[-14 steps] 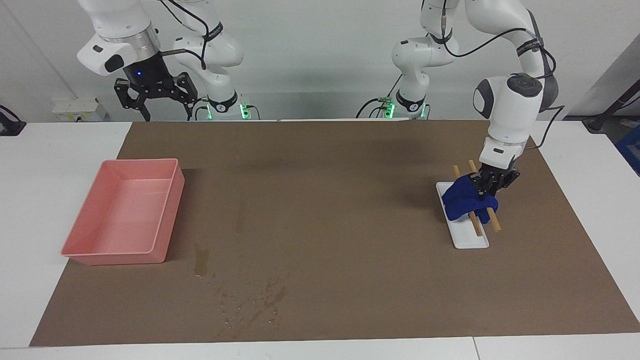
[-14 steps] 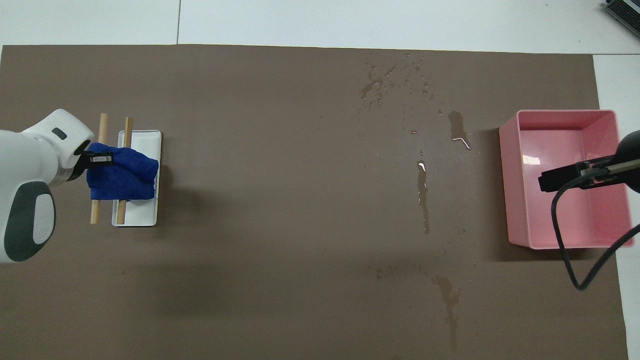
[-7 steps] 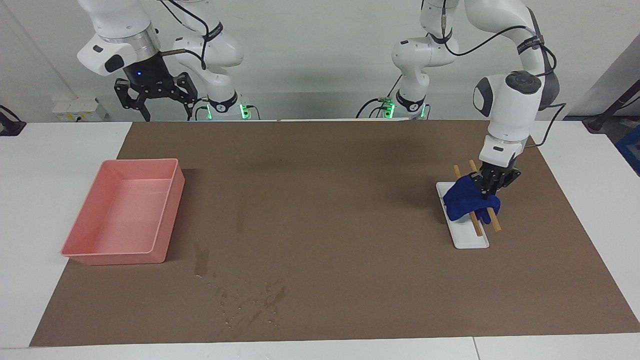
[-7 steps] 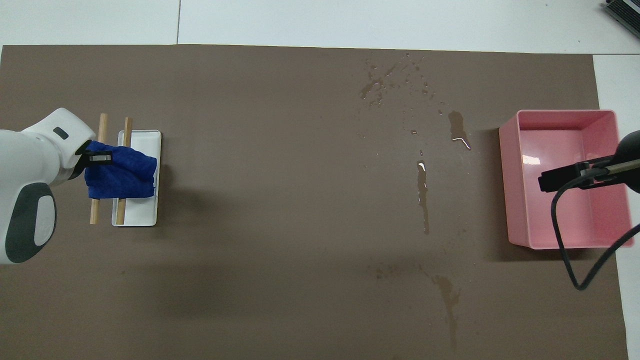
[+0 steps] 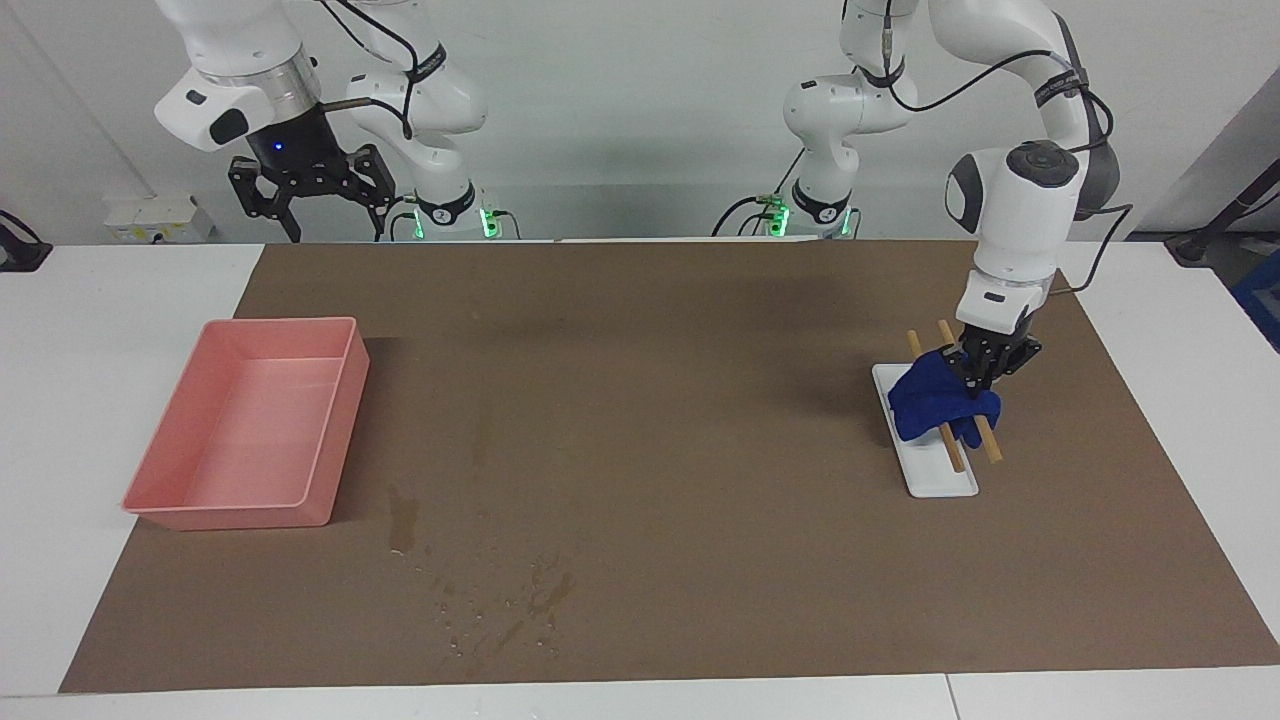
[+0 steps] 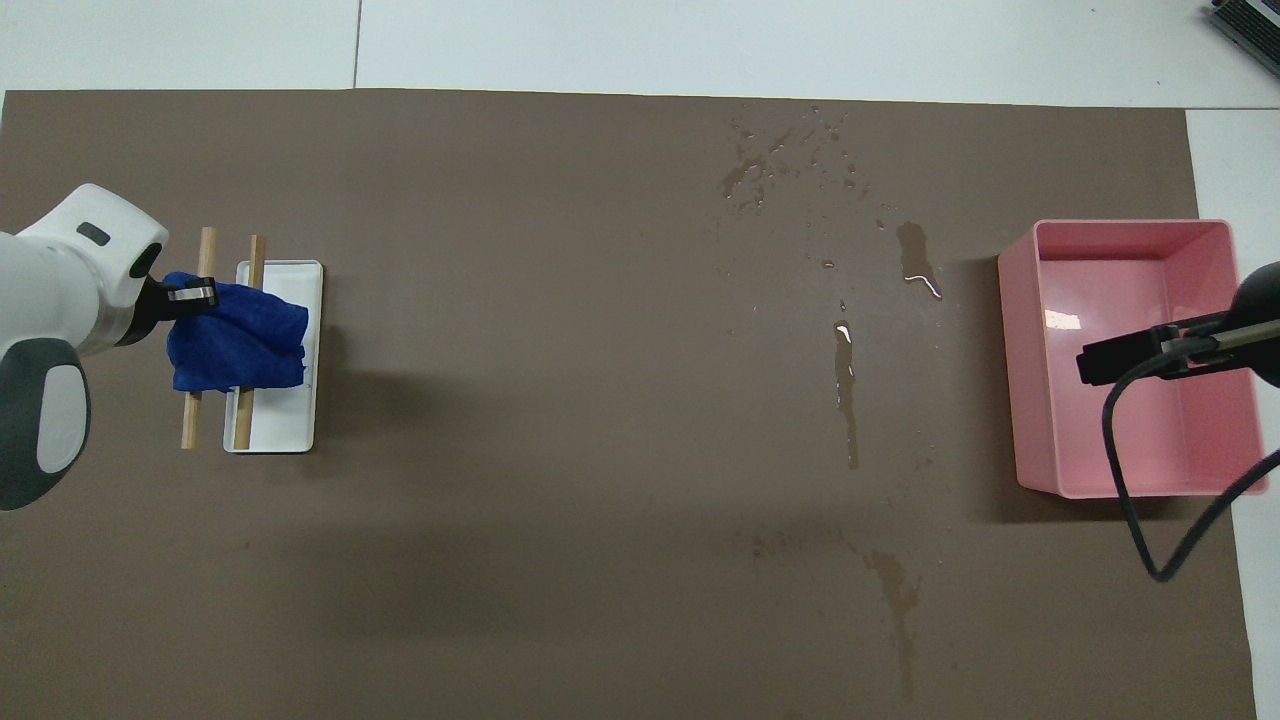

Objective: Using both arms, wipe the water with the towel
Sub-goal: 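Lift the towel with the left gripper while the right gripper approaches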

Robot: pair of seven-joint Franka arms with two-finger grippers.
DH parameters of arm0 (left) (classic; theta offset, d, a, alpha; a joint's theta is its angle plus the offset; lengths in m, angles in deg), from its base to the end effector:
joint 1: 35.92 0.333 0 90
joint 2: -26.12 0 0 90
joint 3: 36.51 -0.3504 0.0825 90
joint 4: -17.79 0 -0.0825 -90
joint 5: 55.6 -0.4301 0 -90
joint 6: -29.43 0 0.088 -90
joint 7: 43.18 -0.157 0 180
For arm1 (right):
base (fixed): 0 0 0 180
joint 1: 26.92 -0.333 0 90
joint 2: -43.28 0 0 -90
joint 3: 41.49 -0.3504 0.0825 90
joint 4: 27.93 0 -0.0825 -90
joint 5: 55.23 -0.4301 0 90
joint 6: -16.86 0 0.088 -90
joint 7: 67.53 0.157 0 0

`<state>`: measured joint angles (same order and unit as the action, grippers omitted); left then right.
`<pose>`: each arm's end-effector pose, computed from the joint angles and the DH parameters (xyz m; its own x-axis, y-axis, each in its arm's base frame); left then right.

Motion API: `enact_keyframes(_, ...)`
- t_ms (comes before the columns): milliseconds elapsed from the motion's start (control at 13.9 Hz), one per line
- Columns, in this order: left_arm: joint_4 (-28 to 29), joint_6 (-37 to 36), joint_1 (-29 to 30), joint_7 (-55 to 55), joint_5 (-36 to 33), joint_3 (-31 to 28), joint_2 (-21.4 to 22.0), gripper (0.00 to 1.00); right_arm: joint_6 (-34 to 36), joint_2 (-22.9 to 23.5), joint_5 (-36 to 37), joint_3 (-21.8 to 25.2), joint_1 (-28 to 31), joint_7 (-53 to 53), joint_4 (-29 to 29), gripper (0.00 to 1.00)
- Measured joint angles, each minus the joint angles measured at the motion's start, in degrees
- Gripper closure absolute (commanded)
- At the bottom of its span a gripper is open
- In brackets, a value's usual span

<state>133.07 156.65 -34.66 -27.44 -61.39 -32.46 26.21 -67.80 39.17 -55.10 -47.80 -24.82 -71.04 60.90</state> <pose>0.6248 -0.0232 0.4402 0.9609 0.1646 0.2227 0.1759 -0.9839 -0.0322 0.5642 0.0435 0.6528 0.9910 0.1338 -0.0021 0.1338 -0.9910 0.0100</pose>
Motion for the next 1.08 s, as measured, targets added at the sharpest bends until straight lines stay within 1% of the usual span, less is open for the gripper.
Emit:
enact_keyframes(144,-4.8,-6.0,-1.6,4.3,8.7,0.2,0.3,1.0,0.0,0.0,0.0,0.0,0.0,0.0,0.0,0.0)
enact_keyframes(288,-8.2,-10.7,-2.2,10.8,16.0,0.9,1.0,1.0,0.0,0.0,0.0,0.0,0.0,0.0,0.1,0.0)
enact_keyframes(431,-10.1,-13.1,-2.3,21.2,22.5,3.0,1.7,1.0,0.0,0.0,0.0,0.0,0.0,0.0,0.1,0.0)
enact_keyframes(647,-10.4,-13.3,-2.5,41.4,31.2,8.5,2.1,1.0,0.3,-0.2,-0.5,0.0,0.0,0.3,0.7,0.0)
enact_keyframes(791,-10.5,-12.9,-2.6,52.0,36.8,11.8,2.1,1.0,0.3,-0.7,-4.8,0.2,0.5,3.7,2.0,0.0)
enact_keyframes(934,-10.5,-11.4,-3.3,59.1,41.0,13.5,2.1,1.0,-0.4,-1.5,-8.8,0.5,0.7,9.7,3.7,0.0)
enact_keyframes(1078,-10.5,-8.2,-6.0,66.3,43.4,13.8,2.1,1.0,-4.1,-2.6,-14.3,0.6,0.8,15.6,6.6,0.0)
